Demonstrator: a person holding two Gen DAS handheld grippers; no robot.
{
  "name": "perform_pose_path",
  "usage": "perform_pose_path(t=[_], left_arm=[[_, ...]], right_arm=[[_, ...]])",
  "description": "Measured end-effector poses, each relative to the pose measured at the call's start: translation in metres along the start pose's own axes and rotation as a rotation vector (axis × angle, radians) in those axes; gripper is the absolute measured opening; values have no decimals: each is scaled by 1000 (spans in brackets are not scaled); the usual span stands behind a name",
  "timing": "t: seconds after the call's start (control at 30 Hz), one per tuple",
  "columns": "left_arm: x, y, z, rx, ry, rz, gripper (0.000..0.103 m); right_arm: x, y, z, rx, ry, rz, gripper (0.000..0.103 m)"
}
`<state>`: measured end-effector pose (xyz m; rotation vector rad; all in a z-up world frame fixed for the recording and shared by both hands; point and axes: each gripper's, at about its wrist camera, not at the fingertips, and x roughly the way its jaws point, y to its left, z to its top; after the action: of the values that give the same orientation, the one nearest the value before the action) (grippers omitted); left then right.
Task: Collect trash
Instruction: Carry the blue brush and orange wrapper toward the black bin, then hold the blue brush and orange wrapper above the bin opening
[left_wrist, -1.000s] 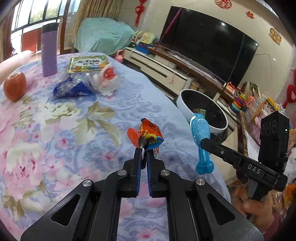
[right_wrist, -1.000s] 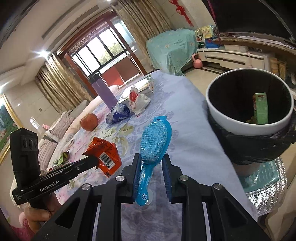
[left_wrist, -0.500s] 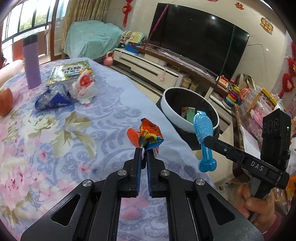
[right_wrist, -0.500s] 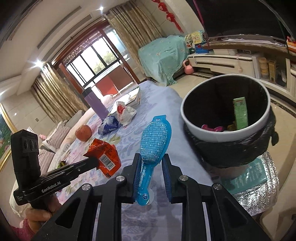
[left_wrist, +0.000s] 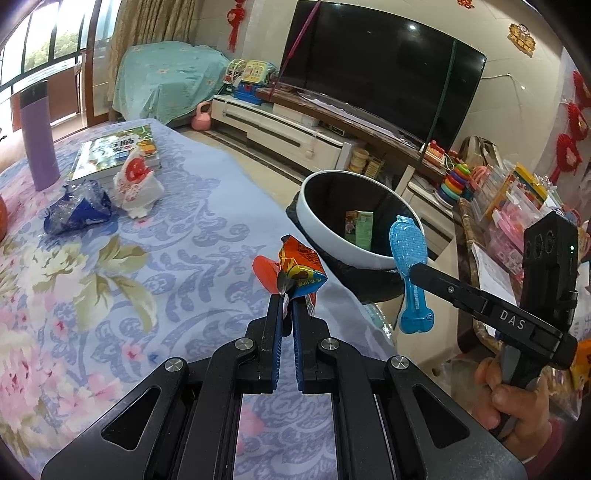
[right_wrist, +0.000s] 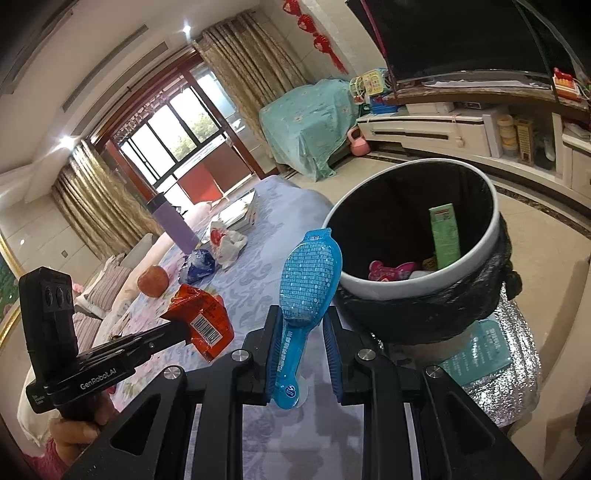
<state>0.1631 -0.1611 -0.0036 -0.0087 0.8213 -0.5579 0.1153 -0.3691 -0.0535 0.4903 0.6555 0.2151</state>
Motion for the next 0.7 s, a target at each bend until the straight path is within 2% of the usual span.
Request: perform_pose_path(t=[0.7], left_arm=[[27,-36,31,62,3,-47,5]], right_arm=[[-14,-35,26,36,-52,-70,23]])
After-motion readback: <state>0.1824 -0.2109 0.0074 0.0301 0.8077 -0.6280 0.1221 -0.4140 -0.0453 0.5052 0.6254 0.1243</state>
